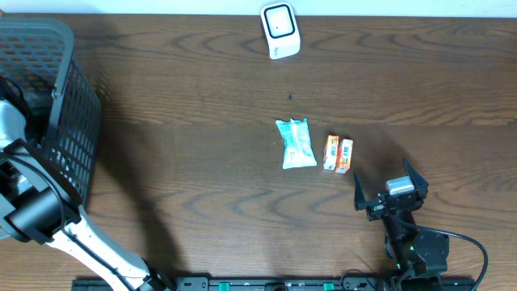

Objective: Scan the item barcode
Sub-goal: 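Reach the left gripper into the basket and grasp the 3M glove package, then carry the glove package to the scanner, place it, and withdraw left gripper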

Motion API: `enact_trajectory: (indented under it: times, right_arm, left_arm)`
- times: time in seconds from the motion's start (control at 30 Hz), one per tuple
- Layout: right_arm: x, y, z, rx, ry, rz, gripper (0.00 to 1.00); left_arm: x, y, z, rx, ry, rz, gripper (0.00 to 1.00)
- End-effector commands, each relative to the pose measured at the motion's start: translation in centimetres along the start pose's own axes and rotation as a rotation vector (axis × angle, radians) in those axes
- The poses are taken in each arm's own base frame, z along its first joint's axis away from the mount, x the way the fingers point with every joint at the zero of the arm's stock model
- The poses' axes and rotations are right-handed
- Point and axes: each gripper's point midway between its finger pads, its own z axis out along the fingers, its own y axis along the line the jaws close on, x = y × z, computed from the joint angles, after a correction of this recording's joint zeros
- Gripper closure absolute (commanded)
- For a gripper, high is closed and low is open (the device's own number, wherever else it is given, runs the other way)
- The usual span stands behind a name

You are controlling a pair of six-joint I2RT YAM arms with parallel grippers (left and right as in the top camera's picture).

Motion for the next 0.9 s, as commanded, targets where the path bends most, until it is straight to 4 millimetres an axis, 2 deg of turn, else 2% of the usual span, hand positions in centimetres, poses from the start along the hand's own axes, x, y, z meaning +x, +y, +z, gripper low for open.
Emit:
enact_trajectory:
  times: [0.0, 0.07, 0.17, 0.27, 0.37, 0.4, 0.47, 0.57, 0.7, 0.83, 0.87]
  right_arm:
    - [0.0, 0.2, 0.0, -0.006, -0.001, 0.003, 0.01]
    - [0.0, 0.2, 0.0, -0.006, 0.0, 0.003, 0.01]
    - [0.0, 0.2, 0.0, -0.006, 0.0, 0.003, 0.01]
    - [0.0, 0.2, 0.0, -0.006, 0.0, 0.003, 0.01]
    - [0.0, 0.2, 0.0, -0.006, -0.001, 0.003, 0.01]
    - [0.0, 0.2, 0.0, -0.006, -0.001, 0.003, 0.01]
    - [0.0, 0.2, 0.0, -0.006, -0.001, 0.003, 0.01]
    - [0.0, 0.2, 0.0, -0.006, -0.001, 0.003, 0.01]
    - [0.0, 0.2, 0.0, -0.006, -0.001, 0.003, 0.01]
    - [0.0, 0.2, 0.0, -0.006, -0.001, 0.003, 0.01]
    - [0.0, 0.2, 0.0, -0.006, -0.001, 0.003, 0.01]
  left_arm:
    - [3.3, -0.5, 2.5, 0.029, 0.12, -0.015, 0.93]
    - [2.1, -0.3, 0.6, 0.026, 0.069, -0.049, 0.93]
    - [0.3, 0.3, -3.4, 0.024, -0.035, -0.103, 0.93]
    - [-1.6, 1.2, -8.8, 0.028, -0.175, -0.168, 0.93]
    - [-2.9, 2.2, -14.7, 0.034, -0.327, -0.216, 0.92]
    - [-3.4, 2.8, -18.5, 0.036, -0.425, -0.23, 0.93]
    - [-3.7, 3.6, -22.9, 0.04, -0.54, -0.245, 0.93]
    - [-3.3, 4.4, -28.7, 0.051, -0.686, -0.283, 0.93]
    - [-1.9, 5.1, -36.2, 0.088, -0.88, -0.345, 0.93]
    - [0.3, 3.9, -43.5, 0.15, -1.075, -0.327, 0.93]
    - [1.7, 2.8, -46.5, 0.193, -1.151, -0.302, 0.93]
